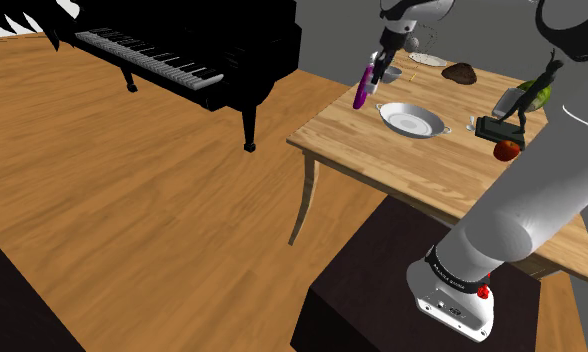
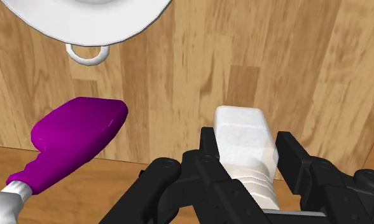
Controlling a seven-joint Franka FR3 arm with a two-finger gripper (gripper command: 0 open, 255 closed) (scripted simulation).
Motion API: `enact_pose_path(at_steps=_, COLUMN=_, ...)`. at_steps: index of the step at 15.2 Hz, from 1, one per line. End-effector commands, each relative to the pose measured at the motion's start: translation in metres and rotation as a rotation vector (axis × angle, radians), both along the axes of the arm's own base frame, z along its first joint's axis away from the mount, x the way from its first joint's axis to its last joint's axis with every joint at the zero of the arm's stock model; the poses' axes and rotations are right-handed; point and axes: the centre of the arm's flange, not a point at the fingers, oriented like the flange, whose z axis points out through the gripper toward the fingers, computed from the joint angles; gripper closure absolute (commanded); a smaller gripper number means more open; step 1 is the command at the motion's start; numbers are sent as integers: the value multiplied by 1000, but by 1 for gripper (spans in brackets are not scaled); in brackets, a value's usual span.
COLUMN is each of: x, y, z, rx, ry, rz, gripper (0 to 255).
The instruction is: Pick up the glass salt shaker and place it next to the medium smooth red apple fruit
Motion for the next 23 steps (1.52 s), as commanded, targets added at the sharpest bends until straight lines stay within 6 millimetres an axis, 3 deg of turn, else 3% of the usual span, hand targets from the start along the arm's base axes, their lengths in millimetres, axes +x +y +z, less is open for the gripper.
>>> enact_pose_path(at_steps=1, x=-25, y=-10, z=-1, rx=0, ry=0, rz=1, gripper=255)
enact_pose_path(at_steps=23, x=-292, y=-126, z=0, rx=0, ry=0, rz=1, gripper=255)
